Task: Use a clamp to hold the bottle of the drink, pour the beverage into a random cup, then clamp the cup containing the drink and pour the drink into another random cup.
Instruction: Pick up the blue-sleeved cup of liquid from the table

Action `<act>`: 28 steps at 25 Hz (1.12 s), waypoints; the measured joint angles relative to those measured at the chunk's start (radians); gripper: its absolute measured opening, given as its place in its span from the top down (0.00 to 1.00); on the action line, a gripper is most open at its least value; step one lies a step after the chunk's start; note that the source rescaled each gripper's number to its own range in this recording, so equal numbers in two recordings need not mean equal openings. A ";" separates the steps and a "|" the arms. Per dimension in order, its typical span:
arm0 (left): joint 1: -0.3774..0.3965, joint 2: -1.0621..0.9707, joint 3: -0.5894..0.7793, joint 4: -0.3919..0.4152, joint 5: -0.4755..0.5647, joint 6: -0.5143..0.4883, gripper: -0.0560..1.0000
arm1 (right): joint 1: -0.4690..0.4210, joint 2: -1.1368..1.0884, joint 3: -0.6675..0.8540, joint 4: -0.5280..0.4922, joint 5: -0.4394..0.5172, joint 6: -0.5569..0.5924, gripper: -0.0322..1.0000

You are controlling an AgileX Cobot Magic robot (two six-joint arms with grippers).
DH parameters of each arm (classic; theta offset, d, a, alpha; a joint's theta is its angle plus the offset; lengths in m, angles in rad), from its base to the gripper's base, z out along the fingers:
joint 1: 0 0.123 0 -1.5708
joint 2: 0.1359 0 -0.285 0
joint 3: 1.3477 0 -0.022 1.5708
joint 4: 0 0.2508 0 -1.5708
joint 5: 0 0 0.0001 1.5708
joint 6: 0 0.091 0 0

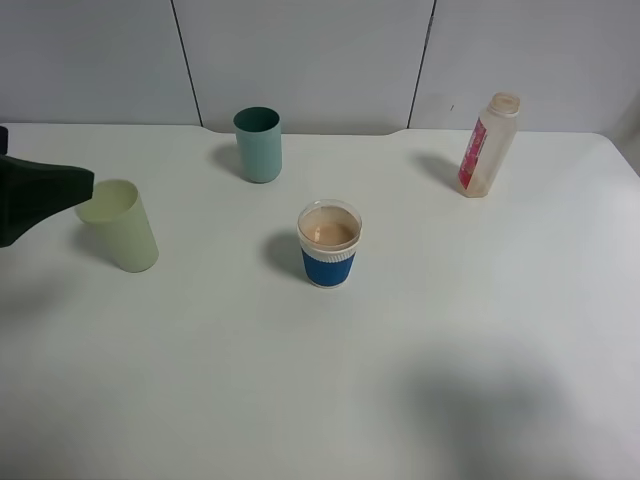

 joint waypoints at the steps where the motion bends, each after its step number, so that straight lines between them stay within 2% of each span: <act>1: -0.016 0.006 0.000 0.020 -0.013 -0.025 0.31 | 0.000 0.000 0.000 0.000 0.000 0.000 0.00; 4: -0.104 0.046 0.000 0.143 -0.097 -0.162 0.31 | 0.000 0.000 0.000 0.000 0.000 0.000 0.00; 5: -0.104 0.046 0.000 0.143 -0.097 -0.162 0.31 | 0.000 0.000 0.000 0.000 0.000 0.000 0.00; 6: -0.161 0.088 0.000 0.218 -0.163 -0.249 0.31 | 0.000 0.000 0.000 0.000 0.000 0.000 0.00; 7: -0.193 0.125 0.000 0.258 -0.213 -0.302 0.31 | 0.000 0.000 0.000 0.000 0.000 0.000 0.00; 9: -0.215 0.174 0.000 0.296 -0.263 -0.346 0.31 | 0.000 0.000 0.000 0.000 0.000 0.000 0.00; 12: -0.222 0.270 0.000 0.323 -0.340 -0.376 0.31 | 0.000 0.000 0.000 0.000 0.000 0.000 0.00; 15: -0.222 0.303 0.000 0.340 -0.356 -0.382 0.31 | 0.000 0.000 0.000 0.000 0.000 0.000 0.00; 17: -0.223 0.350 0.000 0.385 -0.377 -0.417 0.31 | 0.000 0.000 0.000 0.000 0.000 0.000 0.00; 19: -0.223 0.409 0.000 0.499 -0.426 -0.539 0.31 | 0.000 0.000 0.000 0.000 0.000 0.000 0.00; 22: -0.223 0.455 0.001 0.581 -0.477 -0.646 0.31 | 0.000 0.000 0.000 0.000 0.000 0.000 0.00; 24: -0.223 0.501 0.001 0.609 -0.510 -0.697 0.31 | 0.000 0.000 0.000 0.000 0.000 0.000 0.00; 28: -0.239 0.535 0.007 0.614 -0.533 -0.704 0.31 | 0.000 0.000 0.000 0.000 0.000 0.000 0.00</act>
